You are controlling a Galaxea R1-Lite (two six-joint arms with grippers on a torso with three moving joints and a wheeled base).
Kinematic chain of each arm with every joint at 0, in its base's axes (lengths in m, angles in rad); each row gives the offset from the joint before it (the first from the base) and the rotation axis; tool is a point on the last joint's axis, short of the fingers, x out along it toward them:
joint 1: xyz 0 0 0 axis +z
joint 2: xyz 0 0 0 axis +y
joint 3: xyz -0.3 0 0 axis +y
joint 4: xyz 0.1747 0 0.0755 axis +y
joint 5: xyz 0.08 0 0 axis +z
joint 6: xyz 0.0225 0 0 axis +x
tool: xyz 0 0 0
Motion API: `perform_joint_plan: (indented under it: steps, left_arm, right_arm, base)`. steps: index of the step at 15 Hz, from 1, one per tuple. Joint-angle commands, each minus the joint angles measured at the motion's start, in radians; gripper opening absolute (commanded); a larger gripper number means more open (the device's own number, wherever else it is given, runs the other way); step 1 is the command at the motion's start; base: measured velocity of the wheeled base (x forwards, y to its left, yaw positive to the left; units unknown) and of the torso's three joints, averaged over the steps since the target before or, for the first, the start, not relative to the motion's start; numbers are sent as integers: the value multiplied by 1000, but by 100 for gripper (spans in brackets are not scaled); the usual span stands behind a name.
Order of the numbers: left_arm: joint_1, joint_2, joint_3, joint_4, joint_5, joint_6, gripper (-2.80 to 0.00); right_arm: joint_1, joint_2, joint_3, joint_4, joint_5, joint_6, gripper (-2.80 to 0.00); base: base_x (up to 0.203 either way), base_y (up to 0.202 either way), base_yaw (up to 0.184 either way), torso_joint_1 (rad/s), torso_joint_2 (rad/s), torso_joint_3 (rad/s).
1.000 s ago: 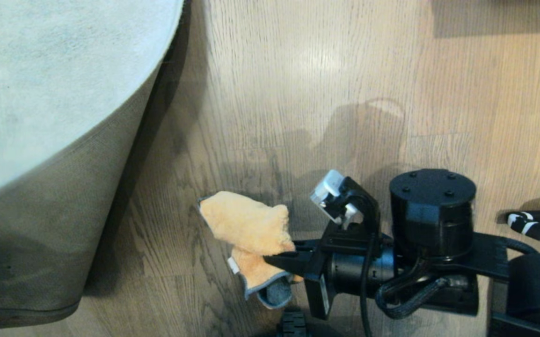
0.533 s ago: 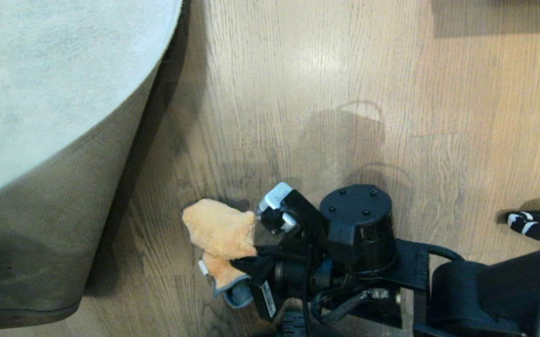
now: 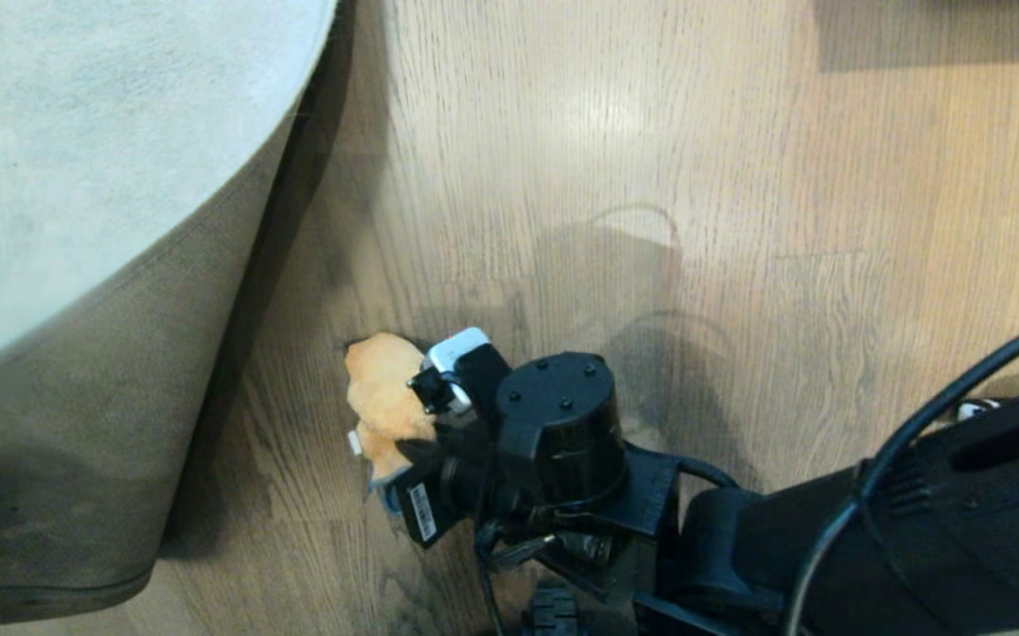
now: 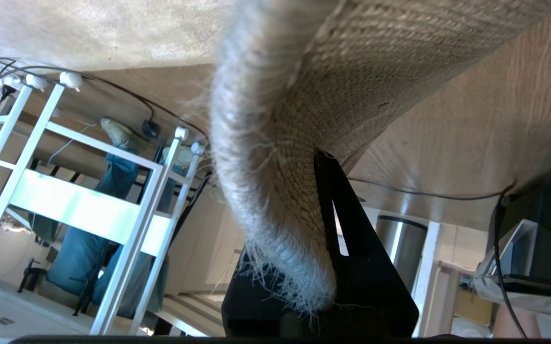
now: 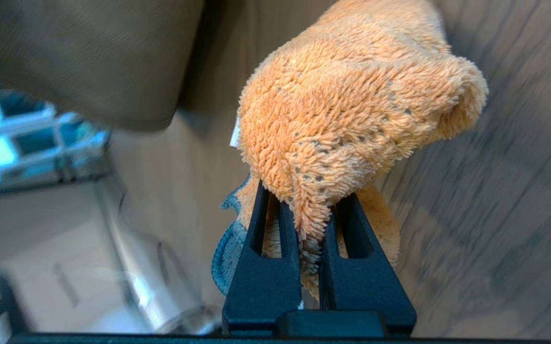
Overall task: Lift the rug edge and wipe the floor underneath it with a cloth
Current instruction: Wipe the floor under the carpet with a rag
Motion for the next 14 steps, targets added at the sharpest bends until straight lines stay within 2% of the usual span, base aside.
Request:
perform_joint_plan:
  steps: [1, 3, 9, 14]
  left_arm:
    - [1, 2, 1, 2, 1, 2, -280]
    - [1, 2, 2, 2, 1, 2, -280]
    - [1, 10, 4, 2, 2, 1, -280]
    - [4, 10, 7, 3, 1, -2, -280]
  right_arm:
    - [-5, 65, -39, -29, -30, 0, -280]
    - [-20, 83, -60, -35, -57, 1, -280]
    - [-33, 166, -115, -44, -62, -6, -280]
    - [-37, 257, -170, -130, -62, -36, -280]
  base:
    - [0, 0, 0, 0, 0, 0]
    - [0, 0, 0, 0, 0, 0]
    - [0, 0, 0, 0, 0, 0]
    - [0, 0, 0, 0, 0, 0]
